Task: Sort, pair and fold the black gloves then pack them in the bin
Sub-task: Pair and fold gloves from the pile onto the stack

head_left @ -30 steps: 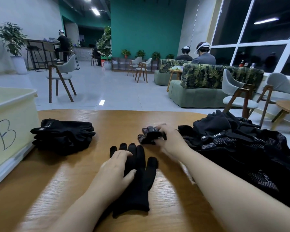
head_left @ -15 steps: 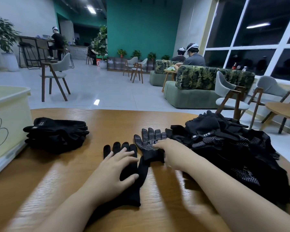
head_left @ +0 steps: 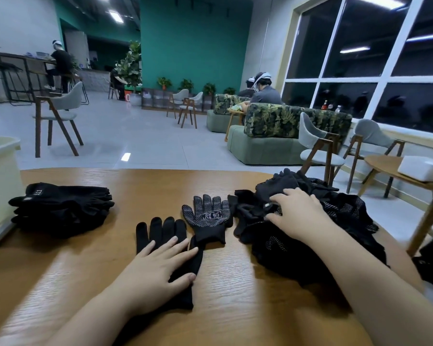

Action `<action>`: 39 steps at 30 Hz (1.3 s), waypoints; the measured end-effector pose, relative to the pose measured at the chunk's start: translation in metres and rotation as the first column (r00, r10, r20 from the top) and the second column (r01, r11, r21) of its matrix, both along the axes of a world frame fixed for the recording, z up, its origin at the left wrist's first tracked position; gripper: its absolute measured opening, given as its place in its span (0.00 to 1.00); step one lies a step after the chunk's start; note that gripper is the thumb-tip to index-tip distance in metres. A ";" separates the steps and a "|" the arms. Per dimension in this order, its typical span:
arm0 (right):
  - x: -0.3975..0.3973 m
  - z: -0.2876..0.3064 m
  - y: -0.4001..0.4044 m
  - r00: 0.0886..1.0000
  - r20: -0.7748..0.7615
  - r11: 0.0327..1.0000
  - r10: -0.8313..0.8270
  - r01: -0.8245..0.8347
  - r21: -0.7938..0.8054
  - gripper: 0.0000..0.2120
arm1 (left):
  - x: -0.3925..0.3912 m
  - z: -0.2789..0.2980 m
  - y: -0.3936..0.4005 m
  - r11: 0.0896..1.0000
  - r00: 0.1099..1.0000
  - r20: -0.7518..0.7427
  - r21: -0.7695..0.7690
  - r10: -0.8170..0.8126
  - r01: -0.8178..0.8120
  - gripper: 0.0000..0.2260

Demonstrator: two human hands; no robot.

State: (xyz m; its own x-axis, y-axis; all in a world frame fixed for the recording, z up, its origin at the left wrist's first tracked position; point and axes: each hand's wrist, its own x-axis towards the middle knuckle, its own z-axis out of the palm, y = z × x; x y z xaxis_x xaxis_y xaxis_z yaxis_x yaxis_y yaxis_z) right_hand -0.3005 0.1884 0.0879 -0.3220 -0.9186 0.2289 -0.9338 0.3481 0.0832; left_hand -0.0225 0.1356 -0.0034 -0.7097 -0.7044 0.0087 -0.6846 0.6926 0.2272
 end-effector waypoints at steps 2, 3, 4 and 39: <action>-0.005 -0.001 0.017 0.998 0.061 0.995 0.009 -0.003 -0.095 0.24 | 0.000 -0.001 -0.001 1.000 1.000 -0.003 -0.001 -0.005 0.005 0.44; -0.008 -0.004 0.026 0.995 0.098 0.989 0.028 -0.013 -0.151 0.24 | 0.000 -0.003 -0.002 1.000 1.000 -0.004 -0.004 -0.008 0.008 0.45; -0.010 -0.007 0.034 0.988 0.141 0.978 0.062 -0.032 -0.207 0.24 | 0.001 -0.003 -0.002 1.000 1.000 -0.004 -0.006 -0.010 0.010 0.46; 0.075 -0.018 0.020 0.764 0.092 0.466 0.639 -0.288 -0.837 0.08 | -0.005 0.017 0.011 0.999 0.631 -0.776 -0.031 -0.007 -0.026 0.18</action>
